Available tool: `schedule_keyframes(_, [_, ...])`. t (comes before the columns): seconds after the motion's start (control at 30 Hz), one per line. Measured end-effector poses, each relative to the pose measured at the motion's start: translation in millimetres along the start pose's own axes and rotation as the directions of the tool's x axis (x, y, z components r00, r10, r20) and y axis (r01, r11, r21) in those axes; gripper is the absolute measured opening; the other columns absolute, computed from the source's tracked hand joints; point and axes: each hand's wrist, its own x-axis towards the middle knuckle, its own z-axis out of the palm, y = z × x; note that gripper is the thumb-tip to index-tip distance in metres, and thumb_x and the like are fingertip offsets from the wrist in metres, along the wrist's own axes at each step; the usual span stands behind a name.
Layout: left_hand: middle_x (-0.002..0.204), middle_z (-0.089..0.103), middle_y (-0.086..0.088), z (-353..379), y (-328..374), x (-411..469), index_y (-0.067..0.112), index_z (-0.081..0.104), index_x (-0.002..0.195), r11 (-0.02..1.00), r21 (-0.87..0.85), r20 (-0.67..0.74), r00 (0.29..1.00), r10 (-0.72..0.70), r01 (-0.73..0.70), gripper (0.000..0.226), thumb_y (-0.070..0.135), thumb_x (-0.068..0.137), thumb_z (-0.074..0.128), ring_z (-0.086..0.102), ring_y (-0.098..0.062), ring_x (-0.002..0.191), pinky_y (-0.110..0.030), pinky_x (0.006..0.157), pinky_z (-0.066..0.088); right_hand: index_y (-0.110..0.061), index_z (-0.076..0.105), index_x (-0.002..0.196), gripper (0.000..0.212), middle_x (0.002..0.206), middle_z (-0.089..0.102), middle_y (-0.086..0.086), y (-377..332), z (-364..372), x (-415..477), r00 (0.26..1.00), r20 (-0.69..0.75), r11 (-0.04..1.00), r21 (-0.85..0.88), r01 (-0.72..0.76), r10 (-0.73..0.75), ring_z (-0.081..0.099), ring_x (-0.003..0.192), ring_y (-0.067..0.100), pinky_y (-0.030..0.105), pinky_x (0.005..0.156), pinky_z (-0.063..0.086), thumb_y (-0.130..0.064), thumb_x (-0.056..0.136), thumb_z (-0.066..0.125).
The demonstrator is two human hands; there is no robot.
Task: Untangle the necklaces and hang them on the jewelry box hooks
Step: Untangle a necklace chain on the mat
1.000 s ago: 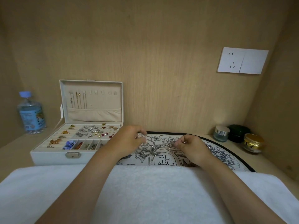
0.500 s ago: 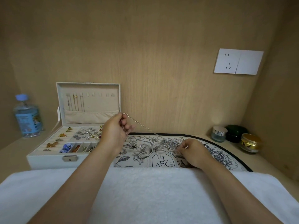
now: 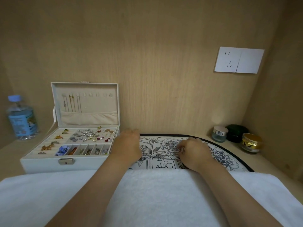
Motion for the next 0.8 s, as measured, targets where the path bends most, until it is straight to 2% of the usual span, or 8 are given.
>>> schedule_keyframes(0.1, [0.108, 0.056, 0.004, 6, 9, 0, 0.028, 0.065, 0.112, 0.978, -0.078, 0.002, 0.981, 0.196, -0.195, 0.029, 0.016, 0.085, 0.064, 0.051, -0.018, 0.105, -0.034, 0.09, 0.044, -0.037, 0.071, 0.112, 0.023, 0.107, 0.063, -0.006, -7, 5, 4, 0.986, -0.045, 0.977, 0.139, 0.164, -0.159, 0.057, 0.108, 0.018, 0.033, 0.091, 0.046, -0.037, 0.089, 0.066])
schedule_keyframes(0.2, [0.096, 0.06, 0.009, 15, 20, -4, 0.028, 0.075, 0.1, 0.949, -0.148, 0.064, 0.955, 0.289, -0.277, 0.015, 0.032, 0.088, 0.067, 0.056, -0.013, 0.098, -0.031, 0.086, 0.047, -0.031, 0.076, 0.099, 0.014, 0.098, 0.068, -0.006, -15, 11, 6, 0.968, -0.037, 0.951, 0.18, 0.251, -0.248, 0.062, 0.096, 0.016, 0.03, 0.082, 0.048, -0.034, 0.089, 0.067])
schedule_keyframes(0.37, [0.092, 0.067, 0.0, 23, 27, 0, 0.015, 0.075, 0.091, 0.964, -0.178, 0.129, 0.967, 0.222, -0.197, 0.017, 0.029, 0.092, 0.065, 0.062, -0.017, 0.086, -0.034, 0.08, 0.051, -0.024, 0.074, 0.088, 0.01, 0.091, 0.067, -0.005, -17, 16, 8, 0.969, -0.049, 0.944, 0.217, 0.249, -0.244, 0.06, 0.089, 0.015, 0.03, 0.078, 0.045, -0.028, 0.09, 0.066])
schedule_keyframes(0.47, [0.086, 0.067, -0.001, 25, 30, -4, 0.013, 0.063, 0.089, 0.947, -0.315, 0.096, 0.99, 0.1, -0.065, 0.016, 0.024, 0.098, 0.055, 0.063, -0.021, 0.082, -0.038, 0.075, 0.051, -0.022, 0.062, 0.086, 0.013, 0.084, 0.066, -0.01, -17, 20, 8, 0.98, -0.064, 0.897, 0.396, 0.199, -0.189, 0.062, 0.086, 0.015, 0.03, 0.077, 0.046, -0.021, 0.097, 0.055])
schedule_keyframes(0.57, [0.083, 0.067, 0.005, 22, 31, -11, 0.018, 0.053, 0.091, 0.783, -0.616, 0.122, 0.992, -0.008, 0.082, 0.016, 0.022, 0.103, 0.044, 0.065, -0.015, 0.075, -0.034, 0.072, 0.053, -0.022, 0.048, 0.093, 0.015, 0.082, 0.072, -0.005, -19, 15, 7, 0.995, -0.063, 0.824, 0.557, 0.103, -0.082, 0.066, 0.081, 0.012, 0.031, 0.074, 0.05, -0.023, 0.105, 0.039])
schedule_keyframes(0.7, [0.079, 0.06, -0.009, 12, 39, -10, 0.014, 0.046, 0.093, 0.403, -0.883, 0.197, 0.97, -0.143, 0.239, 0.019, 0.021, 0.107, 0.035, 0.057, -0.018, 0.053, -0.03, 0.05, 0.053, -0.022, 0.038, 0.092, 0.02, 0.07, 0.073, 0.003, -26, 8, 2, 0.999, 0.025, 0.653, 0.757, 0.007, -0.04, 0.062, 0.051, 0.016, 0.026, 0.053, 0.045, -0.029, 0.108, 0.029])
schedule_keyframes(0.73, [0.08, 0.06, -0.01, 11, 39, -9, 0.015, 0.044, 0.093, 0.363, -0.896, 0.208, 0.964, -0.162, 0.255, 0.019, 0.023, 0.107, 0.034, 0.055, -0.018, 0.051, -0.029, 0.046, 0.049, -0.021, 0.037, 0.092, 0.02, 0.069, 0.072, 0.004, -27, 8, 1, 0.998, 0.049, 0.626, 0.78, -0.007, -0.05, 0.056, 0.046, 0.018, 0.025, 0.048, 0.042, -0.029, 0.108, 0.029])
schedule_keyframes(0.8, [0.08, 0.062, -0.01, 8, 38, -9, 0.016, 0.044, 0.093, 0.374, -0.893, 0.199, 0.965, -0.17, 0.25, 0.021, 0.026, 0.107, 0.032, 0.054, -0.018, 0.049, -0.027, 0.042, 0.043, -0.022, 0.041, 0.09, 0.021, 0.065, 0.067, 0.002, -28, 7, -1, 0.996, 0.054, 0.653, 0.757, 0.001, -0.064, 0.049, 0.047, 0.011, 0.026, 0.05, 0.04, -0.029, 0.108, 0.032])
